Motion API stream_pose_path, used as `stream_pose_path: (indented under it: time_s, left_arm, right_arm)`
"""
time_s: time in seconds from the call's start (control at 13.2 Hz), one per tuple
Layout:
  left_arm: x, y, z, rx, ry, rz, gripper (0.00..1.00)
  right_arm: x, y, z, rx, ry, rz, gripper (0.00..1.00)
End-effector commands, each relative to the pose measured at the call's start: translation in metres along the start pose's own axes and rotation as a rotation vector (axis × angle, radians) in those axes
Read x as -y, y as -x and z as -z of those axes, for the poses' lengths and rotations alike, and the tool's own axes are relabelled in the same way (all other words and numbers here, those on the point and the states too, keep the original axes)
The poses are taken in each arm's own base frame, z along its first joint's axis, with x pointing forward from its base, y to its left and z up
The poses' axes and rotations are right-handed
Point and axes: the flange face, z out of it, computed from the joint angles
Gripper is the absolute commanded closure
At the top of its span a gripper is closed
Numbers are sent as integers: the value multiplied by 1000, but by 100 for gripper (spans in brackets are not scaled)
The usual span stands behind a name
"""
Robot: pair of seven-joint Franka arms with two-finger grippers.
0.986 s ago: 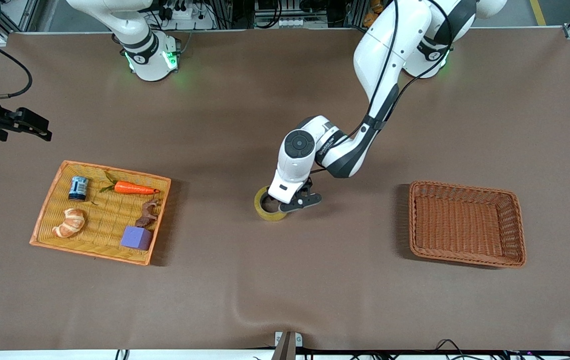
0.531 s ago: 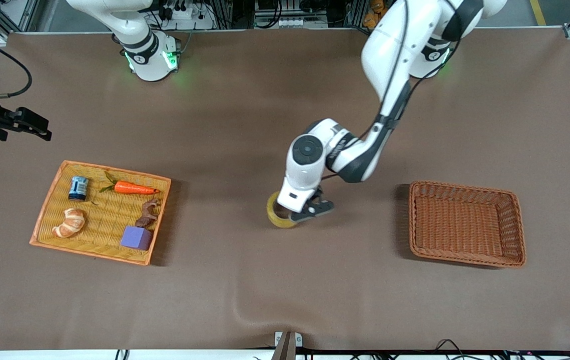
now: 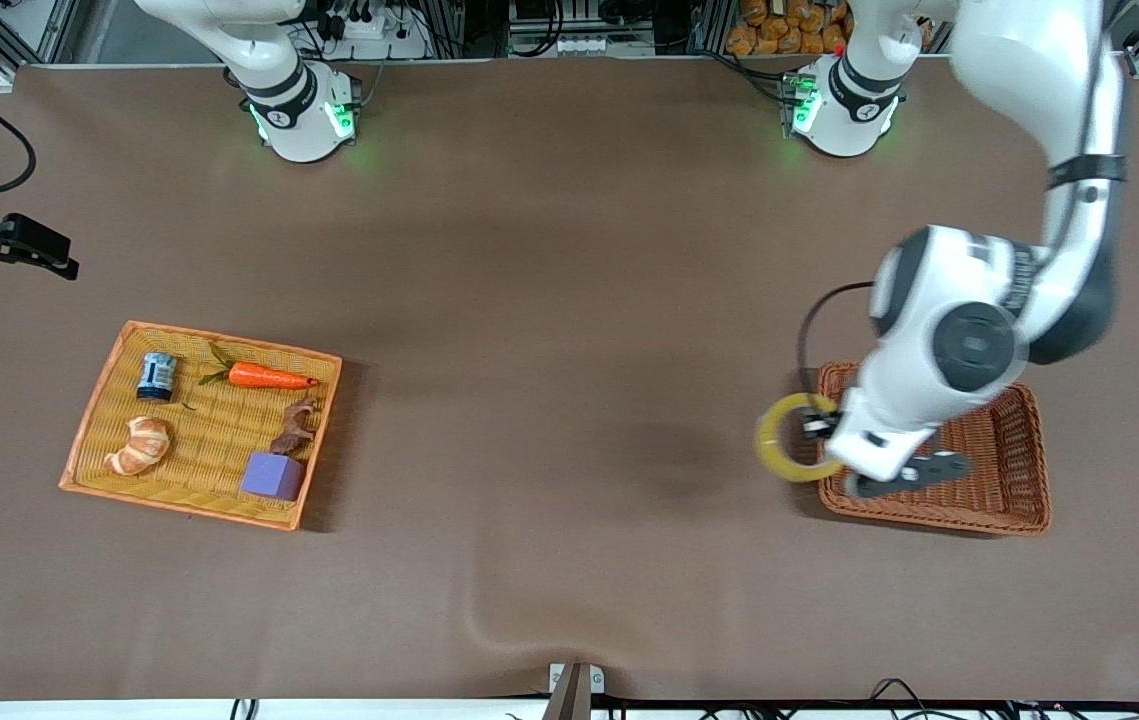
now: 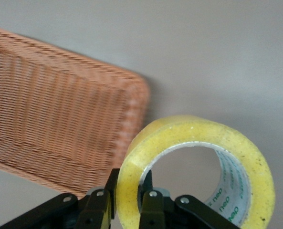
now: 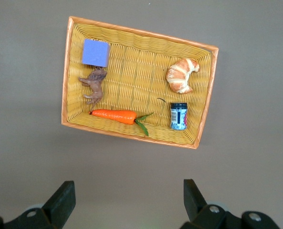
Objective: Transfer tape with both arms
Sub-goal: 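Carry the tape with the left gripper and lower it into the basket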
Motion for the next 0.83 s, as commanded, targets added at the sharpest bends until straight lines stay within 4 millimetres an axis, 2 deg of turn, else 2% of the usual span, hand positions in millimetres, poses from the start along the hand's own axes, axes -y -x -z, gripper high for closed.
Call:
stream_pose_path:
  time_s: [0.0,0.08,0.15,0.3,0.46,0.53,0.61,0.68,0.76]
  left_arm:
    - [81,-5,-35,64,-14,-76,100]
    - [124,-11,-52,72,-2,-62,100]
    - [138,-9,-70,61,15,-100,100]
    - [160,-8,-101,26,29,-102,100]
    - [160,-10,-123,-6,36,-99,96]
    - [160,-15,-121,-21,39,-99,47]
    - [160,-19,-110,-41,39,-98,0]
    - [156,-19,-93,-61,34,-119,0]
    - [156,-19,-64,-105,35,-138,0]
  right_arm:
    - [10,6,3,-13,-16,-13,0]
    - [12,7,5,-18,-30,-22,0]
    - [13,7,7,-22,-38,-22,0]
    - [16,7,12,-45,-36,-13,0]
    - [19,7,17,-62,-36,2,0]
    - [18,7,16,-59,-36,1,0]
    - [19,8,16,-57,-34,4,0]
    - [18,7,17,-60,-34,4,0]
    - [19,8,16,-56,-34,5,0]
